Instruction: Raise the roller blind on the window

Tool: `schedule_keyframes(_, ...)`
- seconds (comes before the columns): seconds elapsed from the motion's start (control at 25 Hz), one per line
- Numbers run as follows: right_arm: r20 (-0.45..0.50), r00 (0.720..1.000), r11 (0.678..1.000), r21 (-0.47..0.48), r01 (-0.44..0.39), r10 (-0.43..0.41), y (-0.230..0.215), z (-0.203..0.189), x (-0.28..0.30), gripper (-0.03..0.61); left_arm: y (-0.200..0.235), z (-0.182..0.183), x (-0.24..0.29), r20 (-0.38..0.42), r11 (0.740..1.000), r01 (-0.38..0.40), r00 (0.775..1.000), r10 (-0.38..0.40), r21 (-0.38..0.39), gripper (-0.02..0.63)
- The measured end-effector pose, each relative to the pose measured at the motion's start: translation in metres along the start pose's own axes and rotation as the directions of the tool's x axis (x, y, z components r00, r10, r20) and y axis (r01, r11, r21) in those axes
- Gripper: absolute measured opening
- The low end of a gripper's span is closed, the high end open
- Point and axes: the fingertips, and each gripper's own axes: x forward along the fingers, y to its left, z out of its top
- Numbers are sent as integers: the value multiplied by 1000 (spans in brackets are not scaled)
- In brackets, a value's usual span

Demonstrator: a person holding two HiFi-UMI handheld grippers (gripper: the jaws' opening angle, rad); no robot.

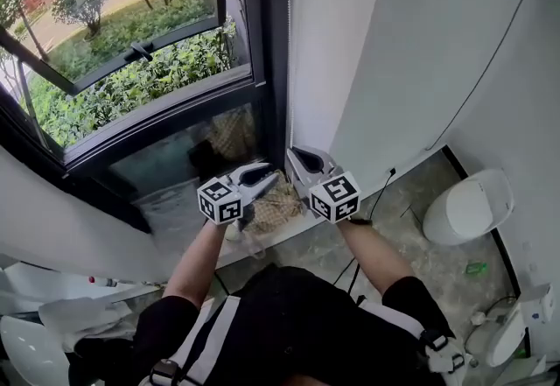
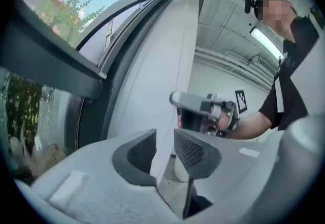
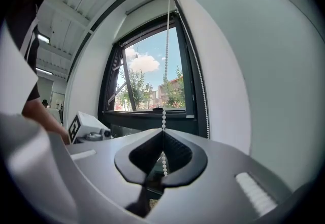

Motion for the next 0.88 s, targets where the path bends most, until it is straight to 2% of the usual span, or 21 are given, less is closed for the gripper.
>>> schedule_keyframes(0.2,3,1000,1000,-5,-9,9,5,0,-1,6,-9,95,-3,162,997,34,986,-44,64,113)
schedule_keyframes(0.44,-5,1000,999,-37,-9,9,7,-1,-2,6,-48,183,2,264,976,124,950,-169,177,114)
schedule_keyframes(0.52,-7,1000,999,-32,-8,8,7,-1,-2,6,-59,205,8,291,969,142,936,-198,202,114)
schedule_keyframes(0.68,-4,1000,1000,-17,-13,13,11,2,-3,6,-72,234,25,297,948,103,935,-195,300,153)
schedule_keyframes(0.88,1,1000,999,-21,-25,25,15,1,-2,6,-91,258,31,360,946,179,893,-271,270,142)
